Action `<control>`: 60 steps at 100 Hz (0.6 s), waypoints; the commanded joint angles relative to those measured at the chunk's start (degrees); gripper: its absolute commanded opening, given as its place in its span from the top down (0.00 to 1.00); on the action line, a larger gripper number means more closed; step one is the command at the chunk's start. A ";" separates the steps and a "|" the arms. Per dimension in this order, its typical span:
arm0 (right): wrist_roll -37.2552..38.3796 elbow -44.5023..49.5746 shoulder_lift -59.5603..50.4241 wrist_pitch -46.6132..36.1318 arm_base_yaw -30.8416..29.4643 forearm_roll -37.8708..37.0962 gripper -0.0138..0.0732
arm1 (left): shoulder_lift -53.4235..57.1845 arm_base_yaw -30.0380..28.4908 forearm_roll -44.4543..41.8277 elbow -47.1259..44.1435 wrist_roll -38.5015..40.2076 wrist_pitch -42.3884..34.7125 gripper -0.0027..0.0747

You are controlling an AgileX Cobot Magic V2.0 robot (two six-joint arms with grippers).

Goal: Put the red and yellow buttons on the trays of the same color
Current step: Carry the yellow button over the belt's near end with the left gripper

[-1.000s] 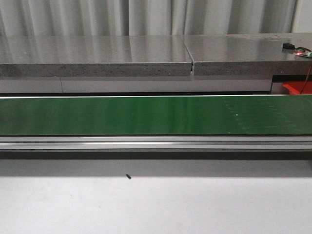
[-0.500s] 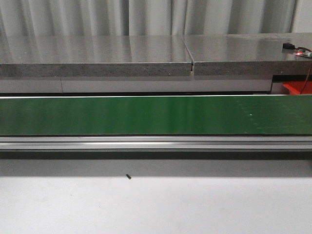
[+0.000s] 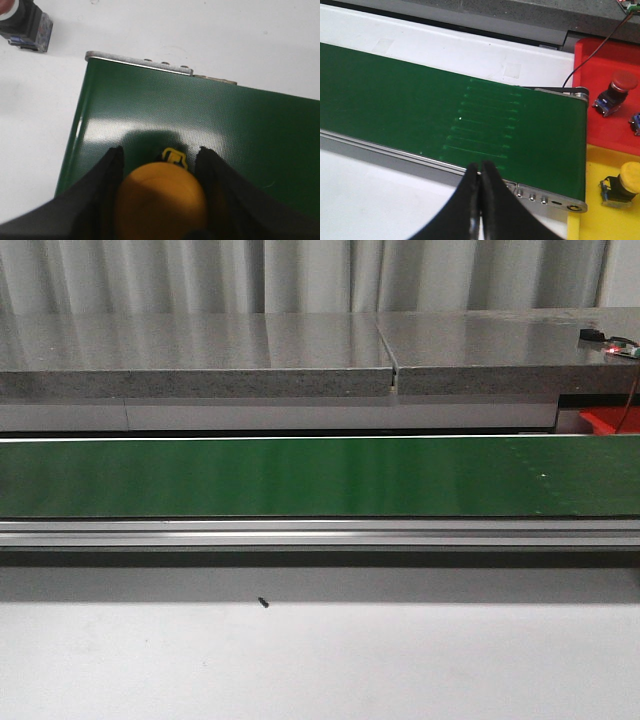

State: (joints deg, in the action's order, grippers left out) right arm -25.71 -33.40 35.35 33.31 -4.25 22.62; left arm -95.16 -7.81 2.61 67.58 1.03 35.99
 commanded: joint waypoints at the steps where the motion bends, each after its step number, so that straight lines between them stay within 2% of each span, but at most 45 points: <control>1: -0.24 -1.58 -0.14 -3.49 -0.12 0.55 0.92 | 1.79 0.25 -0.09 1.49 -0.08 -1.80 0.90; 10: -0.24 -1.58 -0.14 -3.49 -0.12 0.55 0.92 | 1.79 0.25 -0.09 1.49 -0.08 -1.13 0.74; 22: -0.24 -1.58 -0.14 -3.49 -0.12 0.55 0.92 | 1.92 0.25 0.52 1.49 -0.08 -1.37 0.37; 32: -0.24 -1.58 -0.14 -3.49 -0.12 0.55 0.92 | 2.79 0.25 1.62 1.71 -0.08 -1.37 0.14; 39: -0.24 -1.58 -0.14 -3.49 -0.12 0.55 0.92 | 3.99 0.25 3.19 1.71 -1.34 -1.52 0.09; 60: -0.24 -1.58 -0.14 -3.49 -0.12 0.55 0.92 | 8.37 0.25 4.24 2.87 -1.34 -1.78 0.10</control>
State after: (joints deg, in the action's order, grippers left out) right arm -25.71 -33.40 35.35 33.31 -4.25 22.62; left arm -90.95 -7.81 5.92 67.85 0.00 36.57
